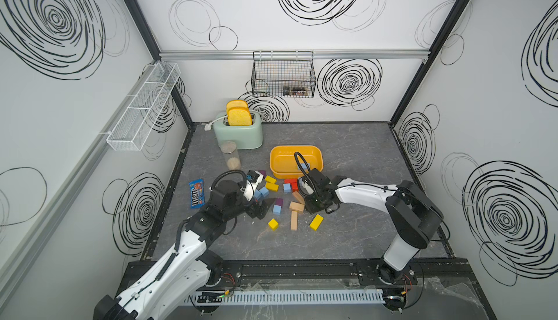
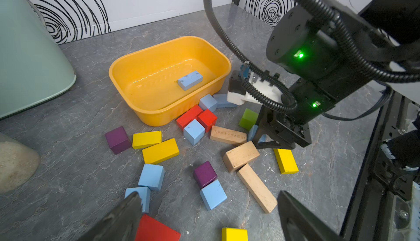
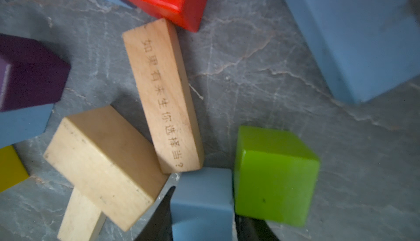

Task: Pick out the blue building blocks
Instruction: Pick up the building block from the center of the board.

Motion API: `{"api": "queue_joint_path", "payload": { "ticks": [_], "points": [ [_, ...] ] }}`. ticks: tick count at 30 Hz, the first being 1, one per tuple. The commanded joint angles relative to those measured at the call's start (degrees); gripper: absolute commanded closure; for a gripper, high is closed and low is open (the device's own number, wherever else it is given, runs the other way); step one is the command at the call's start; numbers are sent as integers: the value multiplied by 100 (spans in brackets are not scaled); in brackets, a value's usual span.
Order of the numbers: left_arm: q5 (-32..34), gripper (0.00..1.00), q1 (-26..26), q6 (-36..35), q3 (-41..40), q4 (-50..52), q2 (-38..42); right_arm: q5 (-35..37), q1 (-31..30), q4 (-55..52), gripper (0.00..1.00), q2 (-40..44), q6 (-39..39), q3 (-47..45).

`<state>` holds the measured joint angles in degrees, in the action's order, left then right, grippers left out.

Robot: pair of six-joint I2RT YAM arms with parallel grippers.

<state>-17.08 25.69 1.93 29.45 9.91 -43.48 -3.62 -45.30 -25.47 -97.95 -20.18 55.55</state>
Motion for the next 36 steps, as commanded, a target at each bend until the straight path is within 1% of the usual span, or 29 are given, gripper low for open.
{"api": "queue_joint_path", "payload": {
  "ticks": [1, 7, 10, 18, 23, 28, 36],
  "points": [
    [-28, 4, -46, -10, -45, -266, -11, 89, -39, 2, 60, 107, -2, -13],
    [-12, 4, -46, -7, -28, -228, 37, 67, -46, 14, 66, 210, 5, -55],
    [-14, 4, -47, -5, -18, -218, 63, -2, -49, 72, 71, 329, 14, -126],
    [3, 4, -38, -8, 102, -137, 92, -192, -53, 268, 90, 986, 5, -395],
    [-32, 4, -38, 18, 242, -94, 78, -227, -58, 312, 100, 1415, 39, -481],
    [-58, 4, -32, 43, 383, -105, 43, -275, -17, 338, 100, 1742, 28, -427],
    [-257, 4, -168, 68, 850, -128, -318, -686, 515, 30, 100, 1641, 248, 518]
  ]
}}
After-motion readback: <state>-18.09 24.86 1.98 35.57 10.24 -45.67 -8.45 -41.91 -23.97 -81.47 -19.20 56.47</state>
